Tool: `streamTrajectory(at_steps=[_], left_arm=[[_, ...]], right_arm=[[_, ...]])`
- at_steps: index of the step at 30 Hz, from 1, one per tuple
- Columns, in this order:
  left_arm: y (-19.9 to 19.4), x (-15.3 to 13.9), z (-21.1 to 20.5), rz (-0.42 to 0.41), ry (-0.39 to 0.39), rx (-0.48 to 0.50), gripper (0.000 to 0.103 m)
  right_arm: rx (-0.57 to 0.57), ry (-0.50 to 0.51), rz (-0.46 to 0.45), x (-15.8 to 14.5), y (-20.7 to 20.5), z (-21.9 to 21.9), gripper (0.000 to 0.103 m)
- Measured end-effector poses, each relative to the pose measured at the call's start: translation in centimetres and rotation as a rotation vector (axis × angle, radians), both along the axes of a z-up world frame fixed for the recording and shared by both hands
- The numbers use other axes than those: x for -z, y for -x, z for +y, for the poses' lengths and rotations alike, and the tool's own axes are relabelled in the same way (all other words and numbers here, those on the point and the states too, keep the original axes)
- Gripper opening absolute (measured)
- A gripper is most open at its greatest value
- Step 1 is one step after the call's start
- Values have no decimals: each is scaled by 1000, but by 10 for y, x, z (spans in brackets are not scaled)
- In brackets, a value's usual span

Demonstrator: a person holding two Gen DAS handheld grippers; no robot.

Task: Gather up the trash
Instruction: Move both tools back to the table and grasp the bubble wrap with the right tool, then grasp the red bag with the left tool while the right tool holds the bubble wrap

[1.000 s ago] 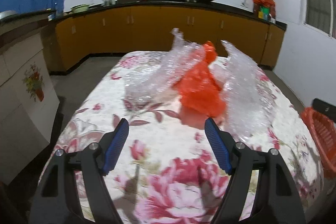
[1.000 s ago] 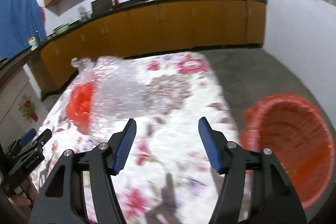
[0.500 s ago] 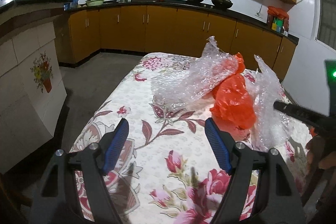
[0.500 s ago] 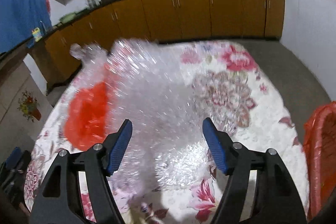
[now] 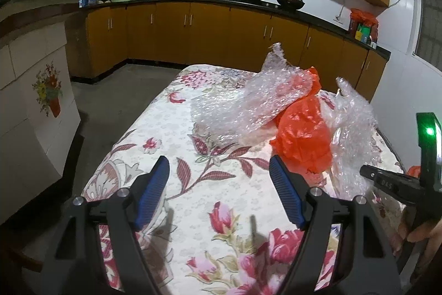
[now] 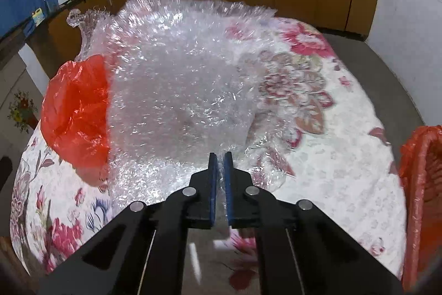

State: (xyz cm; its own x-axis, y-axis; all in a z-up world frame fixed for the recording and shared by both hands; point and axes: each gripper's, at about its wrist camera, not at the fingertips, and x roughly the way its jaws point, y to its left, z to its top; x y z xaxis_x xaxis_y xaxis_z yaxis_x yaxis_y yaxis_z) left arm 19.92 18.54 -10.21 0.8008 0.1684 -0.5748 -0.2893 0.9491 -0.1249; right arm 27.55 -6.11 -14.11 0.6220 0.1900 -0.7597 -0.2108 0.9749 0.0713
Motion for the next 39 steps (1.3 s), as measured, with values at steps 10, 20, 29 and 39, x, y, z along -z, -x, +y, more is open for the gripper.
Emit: streamTrajectory(at_steps=[10, 20, 29, 39], left_arm=[[-24, -13, -27, -16, -21, 69, 74], [-72, -12, -60, 17, -18, 142, 74], [-84, 1, -64, 68, -10, 134, 73], [-93, 4, -64, 79, -40, 122, 73]], right_arm=[[66, -20, -136, -33, 39, -53, 5], [98, -18, -191, -38, 58, -82, 4], [85, -78, -112, -23, 56, -94, 20], [119, -56, -71, -14, 16, -75, 72]])
